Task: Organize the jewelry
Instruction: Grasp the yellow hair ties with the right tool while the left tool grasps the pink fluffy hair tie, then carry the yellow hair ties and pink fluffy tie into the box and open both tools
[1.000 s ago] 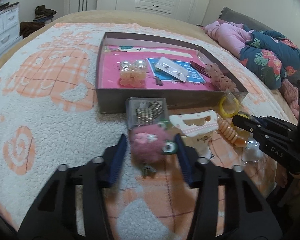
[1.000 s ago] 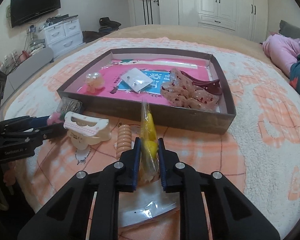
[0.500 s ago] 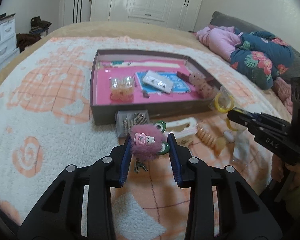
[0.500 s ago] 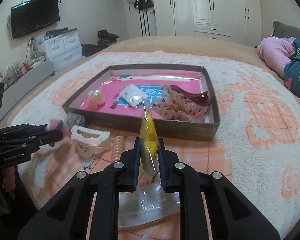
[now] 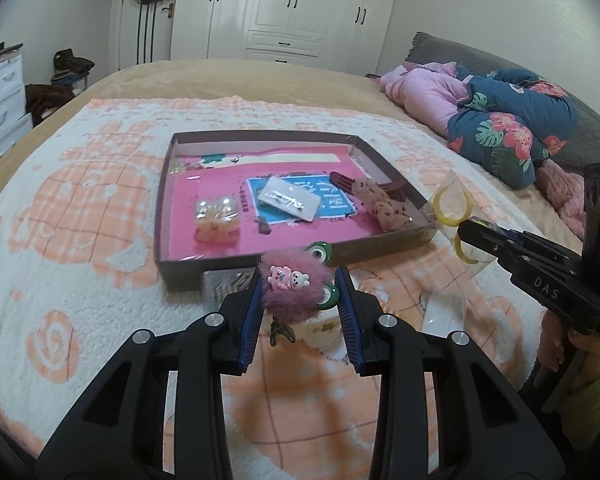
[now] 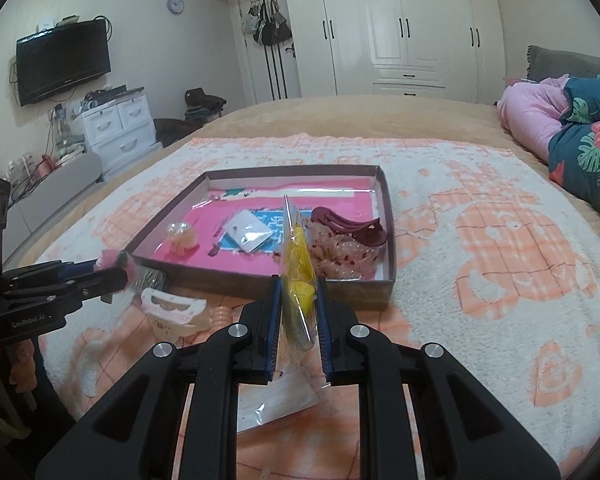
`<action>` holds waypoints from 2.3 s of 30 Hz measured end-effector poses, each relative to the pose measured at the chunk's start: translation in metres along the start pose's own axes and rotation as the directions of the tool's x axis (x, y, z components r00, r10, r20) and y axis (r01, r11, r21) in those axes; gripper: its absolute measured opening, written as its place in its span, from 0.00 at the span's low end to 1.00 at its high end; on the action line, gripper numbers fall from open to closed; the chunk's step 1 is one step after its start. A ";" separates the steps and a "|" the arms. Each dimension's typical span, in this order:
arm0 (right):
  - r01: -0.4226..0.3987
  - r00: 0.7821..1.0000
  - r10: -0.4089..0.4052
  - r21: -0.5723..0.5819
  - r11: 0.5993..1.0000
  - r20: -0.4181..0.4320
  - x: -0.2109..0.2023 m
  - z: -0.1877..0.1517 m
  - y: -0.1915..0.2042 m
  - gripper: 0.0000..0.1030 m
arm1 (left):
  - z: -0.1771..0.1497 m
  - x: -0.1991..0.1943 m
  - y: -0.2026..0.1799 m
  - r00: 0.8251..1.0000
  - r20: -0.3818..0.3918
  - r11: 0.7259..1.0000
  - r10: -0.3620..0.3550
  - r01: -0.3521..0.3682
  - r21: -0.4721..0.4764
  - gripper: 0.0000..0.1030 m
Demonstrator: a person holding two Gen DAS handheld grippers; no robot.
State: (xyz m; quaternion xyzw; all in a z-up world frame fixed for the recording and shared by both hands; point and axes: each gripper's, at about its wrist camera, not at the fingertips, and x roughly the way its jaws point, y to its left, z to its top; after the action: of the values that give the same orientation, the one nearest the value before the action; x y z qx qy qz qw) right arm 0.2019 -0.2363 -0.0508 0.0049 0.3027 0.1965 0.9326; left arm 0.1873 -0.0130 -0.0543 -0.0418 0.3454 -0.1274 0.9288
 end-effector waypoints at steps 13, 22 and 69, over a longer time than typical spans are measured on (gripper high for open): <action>0.010 1.000 -0.011 0.026 1.000 0.029 -0.001 0.010 -0.010 0.16 | 0.025 0.025 -0.026 0.999 0.019 0.998 -0.049 0.049 0.037 0.26; 0.047 0.998 -0.050 0.061 0.997 0.043 0.002 0.021 -0.026 0.16 | 0.043 0.043 -0.037 0.996 0.034 0.996 -0.080 0.078 0.048 0.26; 0.006 0.992 -0.012 -0.046 0.999 -0.128 0.130 0.071 -0.015 0.16 | 0.050 0.120 0.005 0.993 -0.114 0.999 -0.025 0.020 -0.040 0.26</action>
State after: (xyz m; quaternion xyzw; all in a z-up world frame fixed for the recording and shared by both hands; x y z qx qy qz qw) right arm 0.3437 -0.1946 -0.0684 -0.0304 0.3576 0.1989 0.9119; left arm 0.3089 -0.0407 -0.0931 -0.0564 0.4001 -0.1334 0.9050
